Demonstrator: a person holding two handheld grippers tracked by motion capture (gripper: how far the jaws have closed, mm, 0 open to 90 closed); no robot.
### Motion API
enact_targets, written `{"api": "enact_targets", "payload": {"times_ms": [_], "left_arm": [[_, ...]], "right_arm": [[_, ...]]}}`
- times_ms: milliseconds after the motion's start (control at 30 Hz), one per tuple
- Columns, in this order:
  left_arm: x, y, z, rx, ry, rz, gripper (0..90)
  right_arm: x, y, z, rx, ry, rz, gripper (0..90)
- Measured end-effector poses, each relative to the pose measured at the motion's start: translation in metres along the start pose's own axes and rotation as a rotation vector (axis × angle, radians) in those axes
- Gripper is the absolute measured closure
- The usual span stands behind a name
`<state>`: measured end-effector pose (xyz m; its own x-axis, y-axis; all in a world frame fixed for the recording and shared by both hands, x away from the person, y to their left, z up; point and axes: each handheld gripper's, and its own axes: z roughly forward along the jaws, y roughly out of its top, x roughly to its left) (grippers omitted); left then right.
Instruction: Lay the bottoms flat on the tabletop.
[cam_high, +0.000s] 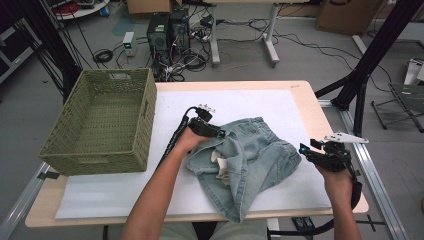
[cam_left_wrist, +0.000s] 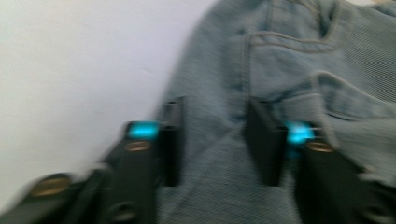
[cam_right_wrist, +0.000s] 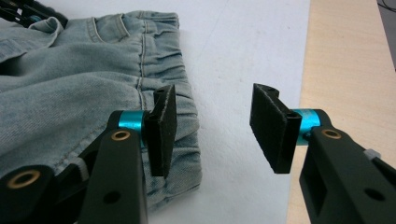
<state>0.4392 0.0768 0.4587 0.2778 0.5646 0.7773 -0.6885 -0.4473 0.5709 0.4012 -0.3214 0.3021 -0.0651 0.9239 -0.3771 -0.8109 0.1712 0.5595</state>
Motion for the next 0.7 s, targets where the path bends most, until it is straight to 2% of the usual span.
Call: {"api": "enact_targets", "payload": {"times_ms": [33, 67, 167, 233, 367, 467, 533, 633, 700], "left_arm": [[-0.005, 0.001, 0.0, 0.006, 0.018, 0.038, 81.1], [-0.007, 0.001, -0.001, 0.015, 0.035, 0.054, 84.0], [-0.007, 0.0, -0.008, 0.007, 0.074, 0.044, 87.6], [-0.003, -0.003, -0.019, -0.034, 0.122, 0.016, 87.8], [0.01, -0.01, -0.054, -0.123, 0.218, -0.051, 88.0], [0.017, -0.016, -0.077, -0.163, 0.3, -0.092, 88.0], [0.021, -0.02, -0.089, -0.185, 0.308, -0.112, 88.0], [0.021, -0.024, -0.1, -0.194, 0.283, -0.104, 88.3], [0.019, -0.025, -0.105, -0.172, 0.254, -0.1, 88.3]], "right_arm": [[0.0, 0.0, 0.0, 0.005, 0.001, -0.001, 51.8], [0.0, 0.0, 0.0, 0.007, 0.005, -0.004, 51.7], [0.0, -0.001, 0.001, 0.013, 0.01, -0.003, 51.3], [0.001, -0.001, 0.002, 0.017, 0.015, 0.0, 51.2], [0.004, 0.0, 0.006, 0.026, 0.021, -0.009, 51.2], [0.008, 0.004, 0.012, 0.031, 0.027, -0.019, 51.2], [0.011, 0.007, 0.017, 0.035, 0.03, -0.022, 51.2], [0.017, 0.011, 0.022, 0.048, 0.027, -0.037, 51.2], [0.018, 0.012, 0.023, 0.055, 0.024, -0.042, 51.2]]}}
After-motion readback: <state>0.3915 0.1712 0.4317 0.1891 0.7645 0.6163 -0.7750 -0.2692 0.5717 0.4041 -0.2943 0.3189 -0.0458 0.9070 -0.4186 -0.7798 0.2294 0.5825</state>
